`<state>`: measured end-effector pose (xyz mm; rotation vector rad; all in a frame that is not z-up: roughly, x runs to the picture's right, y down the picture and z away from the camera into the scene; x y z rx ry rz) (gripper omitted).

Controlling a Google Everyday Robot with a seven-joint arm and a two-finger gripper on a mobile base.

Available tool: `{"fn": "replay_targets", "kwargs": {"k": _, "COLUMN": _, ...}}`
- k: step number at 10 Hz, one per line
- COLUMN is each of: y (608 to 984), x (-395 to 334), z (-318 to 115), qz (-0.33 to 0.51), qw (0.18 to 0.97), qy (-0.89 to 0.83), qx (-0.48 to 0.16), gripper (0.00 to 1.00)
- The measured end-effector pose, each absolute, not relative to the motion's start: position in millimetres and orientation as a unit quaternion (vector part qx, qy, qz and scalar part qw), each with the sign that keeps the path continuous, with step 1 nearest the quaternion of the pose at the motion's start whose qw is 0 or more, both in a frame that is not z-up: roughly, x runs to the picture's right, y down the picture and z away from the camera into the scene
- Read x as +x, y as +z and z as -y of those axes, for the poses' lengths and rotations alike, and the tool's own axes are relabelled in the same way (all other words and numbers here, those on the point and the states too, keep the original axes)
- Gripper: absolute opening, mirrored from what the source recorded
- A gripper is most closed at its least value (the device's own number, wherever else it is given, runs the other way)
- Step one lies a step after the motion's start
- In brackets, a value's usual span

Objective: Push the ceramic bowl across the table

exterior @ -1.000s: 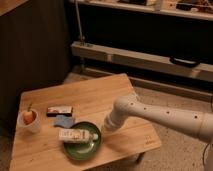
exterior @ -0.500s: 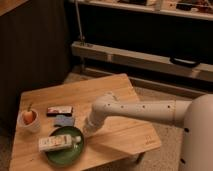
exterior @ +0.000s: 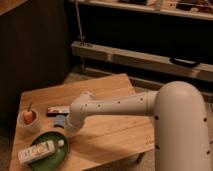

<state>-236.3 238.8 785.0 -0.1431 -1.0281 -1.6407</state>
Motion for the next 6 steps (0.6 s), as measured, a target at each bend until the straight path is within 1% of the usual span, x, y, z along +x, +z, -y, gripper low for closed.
{"fn": "replay_targets", "kwargs": {"k": 4, "y": 783.6, "x": -315.7, "z": -239.8, "qz": 0.438, "qw": 0.564, "qy": -0.697, "qx": -0.061, "gripper": 0.06}}
{"fn": "replay_targets", "kwargs": {"k": 6, "y": 783.4, "x": -330.5, "z": -240.4, "qz": 0.437, "qw": 0.564, "qy": -0.698, "qx": -0.061, "gripper": 0.06}}
